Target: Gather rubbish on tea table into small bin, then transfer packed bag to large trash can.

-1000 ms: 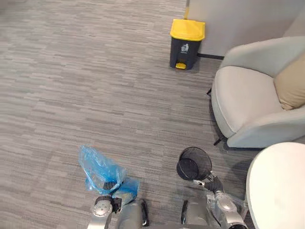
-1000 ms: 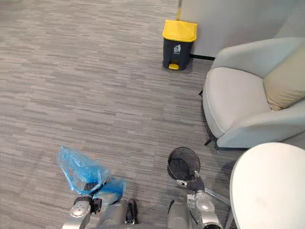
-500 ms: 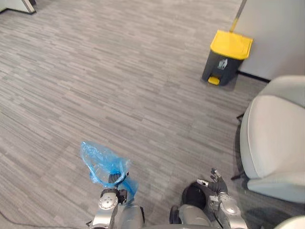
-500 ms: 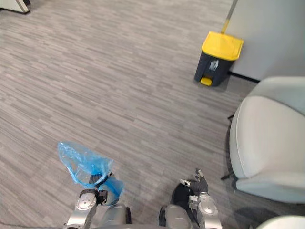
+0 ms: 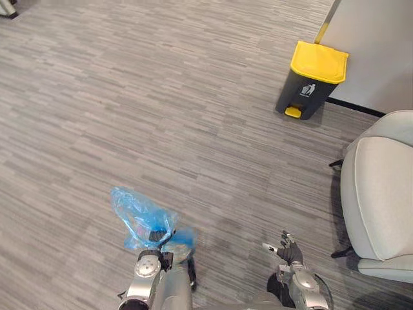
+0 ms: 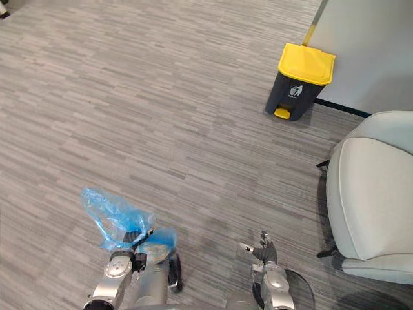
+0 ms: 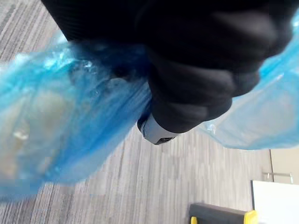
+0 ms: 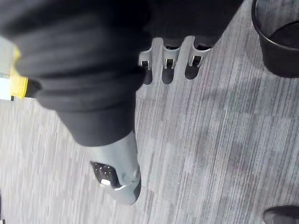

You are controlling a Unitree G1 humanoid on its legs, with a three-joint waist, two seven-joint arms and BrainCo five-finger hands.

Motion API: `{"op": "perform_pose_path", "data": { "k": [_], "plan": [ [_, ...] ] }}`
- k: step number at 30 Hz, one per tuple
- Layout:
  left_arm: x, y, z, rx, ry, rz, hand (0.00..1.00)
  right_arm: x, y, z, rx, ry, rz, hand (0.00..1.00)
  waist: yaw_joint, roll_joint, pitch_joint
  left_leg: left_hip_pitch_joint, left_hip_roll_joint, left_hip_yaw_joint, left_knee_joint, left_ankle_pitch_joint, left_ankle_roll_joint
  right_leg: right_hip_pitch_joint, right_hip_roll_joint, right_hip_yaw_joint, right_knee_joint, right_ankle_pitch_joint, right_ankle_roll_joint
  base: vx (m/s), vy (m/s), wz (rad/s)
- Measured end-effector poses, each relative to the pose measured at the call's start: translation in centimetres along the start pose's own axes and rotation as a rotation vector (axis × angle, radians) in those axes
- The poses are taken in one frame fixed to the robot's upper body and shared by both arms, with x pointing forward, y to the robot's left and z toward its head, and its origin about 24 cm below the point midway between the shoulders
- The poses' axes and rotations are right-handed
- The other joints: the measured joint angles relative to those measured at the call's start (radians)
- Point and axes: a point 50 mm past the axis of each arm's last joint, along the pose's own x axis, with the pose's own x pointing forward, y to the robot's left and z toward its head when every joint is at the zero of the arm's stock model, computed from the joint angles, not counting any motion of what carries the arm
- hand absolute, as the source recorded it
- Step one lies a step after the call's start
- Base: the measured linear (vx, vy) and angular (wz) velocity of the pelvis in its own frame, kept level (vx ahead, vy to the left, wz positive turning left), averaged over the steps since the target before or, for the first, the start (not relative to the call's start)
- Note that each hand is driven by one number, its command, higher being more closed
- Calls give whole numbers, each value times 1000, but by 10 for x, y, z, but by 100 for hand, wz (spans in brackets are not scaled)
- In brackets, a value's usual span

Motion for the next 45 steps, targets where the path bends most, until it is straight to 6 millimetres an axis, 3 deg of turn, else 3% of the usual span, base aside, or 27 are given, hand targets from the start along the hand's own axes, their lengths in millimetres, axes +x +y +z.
{"op": "perform_pose_path", "data": {
  "k": [2, 4, 5, 8, 9, 10, 12, 13, 16, 17, 18, 20, 21, 23, 25, 27, 28, 32, 34, 36, 37, 39, 40, 41, 43, 44, 45],
  "plan": [
    [-2, 5, -6, 29, 24, 0, 100, -1, 5, -7, 4, 30, 9, 0, -12, -3, 1, 82, -2, 23, -43, -23, 4, -86, -4, -18, 179, 31, -1, 303, 114, -41],
    [-5, 15, -11, 54, 39, 28, 100, -3, 7, -12, -2, 52, 14, 0, -33, 0, 4, 197, -2, 43, -132, -30, 3, -195, 11, -129, 271, -14, -72, 341, 10, -30],
    [-5, 15, -10, 55, 38, 30, 100, -3, 6, -12, -5, 51, 14, 0, -39, 1, 5, 221, -2, 45, -155, -31, 1, -221, 17, -163, 268, -23, -84, 372, -48, -8],
    [-2, 15, -7, 53, 27, 29, 100, -2, 3, -14, -16, 59, 11, 0, -62, 2, 9, 320, 6, 61, -221, -45, -25, -336, 47, -311, 72, -27, -120, 505, -138, 5],
    [-1, 15, -6, 56, 24, 29, 100, -2, -1, -15, -26, 68, 3, 0, -63, -10, 3, 356, 7, 62, -231, -64, -63, -354, 64, -364, -102, 33, -148, 590, -160, 19],
    [0, 12, -8, 49, 39, 23, 100, -3, -10, -19, -46, 86, -14, 0, -71, -6, 1, 394, 14, 44, -225, -92, -101, -328, 89, -394, -167, 145, -283, 605, -135, 6],
    [-1, 8, -12, 45, 59, -1, 100, 4, -15, -9, -62, 66, -25, 0, -73, 32, -8, 415, 43, 39, -260, -47, -126, -316, 118, -415, -152, 142, -311, 555, -107, -12],
    [0, 8, -11, 44, 56, -4, 100, 6, -18, -5, -62, 55, -32, 0, -80, 32, -8, 430, 40, 39, -267, -19, -128, -310, 113, -416, -147, 127, -307, 514, -121, 2],
    [3, -7, -3, 13, 30, -30, 100, 2, -25, -6, -48, 47, -57, 0, -82, 49, 2, 414, 82, -9, -28, 123, -145, -153, 136, -454, -199, 93, -307, 496, -134, 4],
    [-2, -12, -5, -8, 27, -40, 100, 0, -23, -5, -50, 28, -45, 0, -66, 59, 0, 340, 132, -28, 195, 200, -145, -61, 165, -434, -276, 91, -310, 415, -29, -61],
    [-3, -15, -4, -19, 21, -51, 100, -1, -18, -2, -38, 10, -38, 0, -49, 60, -3, 275, 162, -33, 353, 158, -124, -16, 186, -408, -324, 81, -313, 473, 25, -99],
    [-4, -18, -1, -29, 8, -57, 100, 2, -13, 7, -24, -23, -29, 0, -30, 66, -4, 159, 186, -36, 492, 85, -86, 43, 205, -352, -380, 60, -300, 353, 95, -95],
    [-3, -18, 0, -28, 4, -57, 100, 1, -8, 7, -11, -24, -22, 0, -21, 68, -6, 86, 186, -35, 466, 46, -52, 74, 205, -304, -409, 55, -291, 308, 162, -78],
    [-3, -17, -1, -25, 7, -56, 100, 1, -6, 6, -4, -20, -17, 0, -16, 47, 5, 35, 169, -46, 322, 9, -31, 106, 188, -254, -422, 40, -261, 367, 294, -83],
    [-4, -17, -3, -26, 16, -57, 100, -1, -5, 2, 9, -7, -23, 0, -14, 50, 9, 16, 124, -102, 92, 14, -50, 123, 157, -209, -400, 12, -213, 239, 283, -66],
    [-6, -21, -8, -37, 37, -61, 100, 1, -17, 2, -9, -1, -50, 0, -9, 75, 10, 46, 91, -186, -134, 153, -101, 118, 161, -141, -374, -35, -140, 253, 399, -63],
    [-4, -14, -12, -19, 61, -46, 100, 1, -10, -4, -11, 26, -28, 0, -22, 29, 2, 60, 35, -160, -154, 128, -113, 118, 118, -101, -393, -32, -109, 305, 387, -39],
    [-5, -6, -17, -11, 77, -28, 100, 3, -8, 0, -17, 17, -20, 0, -18, 15, -9, 74, 2, -89, -44, -7, -64, 113, 71, -12, -348, -53, -69, 269, 271, -46],
    [-10, -1, -25, -5, 104, -15, 100, 6, -4, 3, -19, 11, -6, 0, -12, 19, -9, 116, -7, -20, -55, -45, -45, 39, 46, 29, -217, -50, -49, 283, 223, -83],
    [-14, 3, -32, 5, 123, -10, 100, 6, -2, 1, -25, 26, 15, 0, -17, 20, -9, 198, -26, 47, -91, -66, -6, -75, 4, 4, 22, 12, 13, 323, 119, -67],
    [-15, 3, -33, 7, 127, -11, 100, 6, -2, -1, -28, 36, 18, 0, -25, 23, -8, 221, -25, 52, -97, -74, 1, -91, -1, -15, 73, 10, 11, 361, 46, -45],
    [-13, 11, -31, 27, 119, 0, 100, 7, 2, -1, -68, 43, 41, 0, -31, 36, 0, 307, -9, 74, -147, -88, 2, -197, 15, -137, 187, -54, -89, 375, -33, -48],
    [-12, 12, -30, 30, 115, 2, 100, 8, 3, 1, -84, 35, 48, 0, -33, 36, 0, 330, 0, 77, -166, -88, 2, -229, 30, -178, 187, -67, -112, 372, -89, -62],
    [-9, 13, -26, 34, 105, 3, 100, 11, 3, 7, -100, 19, 51, 0, -36, 59, 13, 369, 26, 100, -188, -85, -3, -287, 66, -268, 145, -78, -146, 392, -109, -47],
    [-6, 15, -25, 43, 107, 4, 100, 12, 1, 9, -132, 12, 60, 0, -47, 41, 5, 415, 31, 107, -207, -80, -25, -333, 100, -360, -55, -10, -179, 422, -126, -20],
    [-4, 14, -26, 42, 116, -1, 100, 9, -6, 3, -155, 30, 50, 0, -54, 34, 1, 449, 8, 92, -216, -93, -64, -312, 115, -380, -175, 137, -276, 459, -90, -23],
    [-4, 6, -27, 29, 125, -19, 100, 11, -11, 4, -169, 34, 39, 0, -48, 67, -1, 456, 36, 80, -218, -94, -69, -304, 145, -387, -180, 142, -290, 526, -106, -32]
  ]
}}
